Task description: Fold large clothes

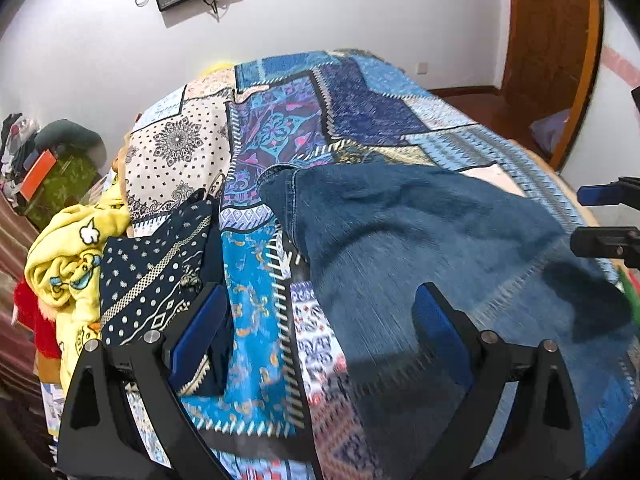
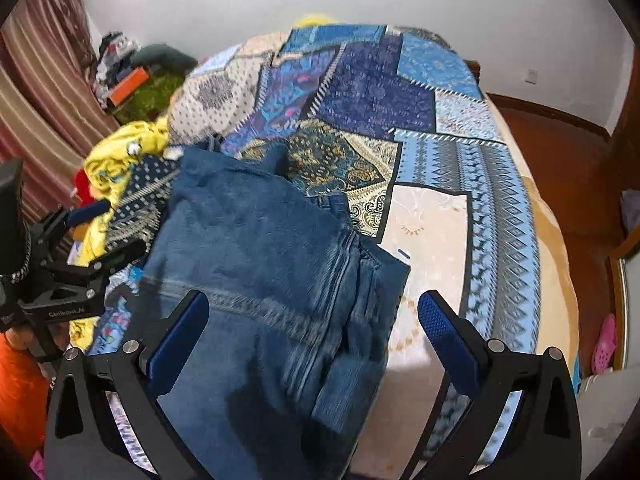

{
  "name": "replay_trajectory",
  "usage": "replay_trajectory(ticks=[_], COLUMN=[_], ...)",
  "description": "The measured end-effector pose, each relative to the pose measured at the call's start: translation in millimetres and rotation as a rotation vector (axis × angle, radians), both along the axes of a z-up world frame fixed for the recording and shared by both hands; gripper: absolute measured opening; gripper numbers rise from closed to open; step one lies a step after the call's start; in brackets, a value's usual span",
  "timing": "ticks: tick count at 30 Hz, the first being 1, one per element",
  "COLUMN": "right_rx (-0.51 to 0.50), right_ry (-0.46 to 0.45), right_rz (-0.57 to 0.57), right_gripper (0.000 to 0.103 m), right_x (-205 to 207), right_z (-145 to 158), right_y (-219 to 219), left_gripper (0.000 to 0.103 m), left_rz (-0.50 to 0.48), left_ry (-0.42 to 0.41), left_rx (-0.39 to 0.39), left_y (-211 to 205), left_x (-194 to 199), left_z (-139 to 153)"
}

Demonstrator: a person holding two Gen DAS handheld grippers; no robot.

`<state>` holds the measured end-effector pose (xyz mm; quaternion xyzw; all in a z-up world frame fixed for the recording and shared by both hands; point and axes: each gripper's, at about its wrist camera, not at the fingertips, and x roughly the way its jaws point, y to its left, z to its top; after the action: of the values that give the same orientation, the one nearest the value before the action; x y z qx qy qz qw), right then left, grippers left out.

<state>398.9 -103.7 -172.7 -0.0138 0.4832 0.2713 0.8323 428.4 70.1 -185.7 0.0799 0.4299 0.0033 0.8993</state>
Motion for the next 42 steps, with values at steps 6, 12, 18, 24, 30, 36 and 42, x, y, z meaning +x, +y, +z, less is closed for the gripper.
replay_trajectory(ticks=[6, 12, 18, 24, 30, 36, 42], right_rx=[-0.058, -0.046, -0.014, 0.023, 0.072, 0.133, 0.098], right_ry=[0.045, 0.044, -0.018, -0.092, -0.135, -0.034, 0.145], right_rz=[-0.015, -0.111, -0.164, -0.138, -0.070, -0.027, -0.061], right_gripper=[0.103, 0.103, 0.103, 0.103, 0.103, 0.103, 0.103], right_x=[27, 45, 31, 3, -30, -43, -28], right_z=[-25, -33, -11, 23, 47, 24, -30], right_y=[-1, -14, -24, -31, -33, -35, -36], left_gripper=[0.101, 0.101, 0.103, 0.103, 0.103, 0.103, 0.103], left_rz=[0.035, 0.138, 0.184, 0.167, 0.117, 0.080, 0.101], left_ry=[0.010, 0.015, -0.019, -0.121, -0.104, 0.054, 0.218], left_rx=[-0.040, -0.071, -0.043, -0.087, -0.163, -0.360, -0.446], left_y=[14, 33, 34, 36, 39, 43, 41], left_x=[38, 74, 64, 19, -25, -50, -47], left_z=[-20, -31, -17, 24, 40, 9, -38])
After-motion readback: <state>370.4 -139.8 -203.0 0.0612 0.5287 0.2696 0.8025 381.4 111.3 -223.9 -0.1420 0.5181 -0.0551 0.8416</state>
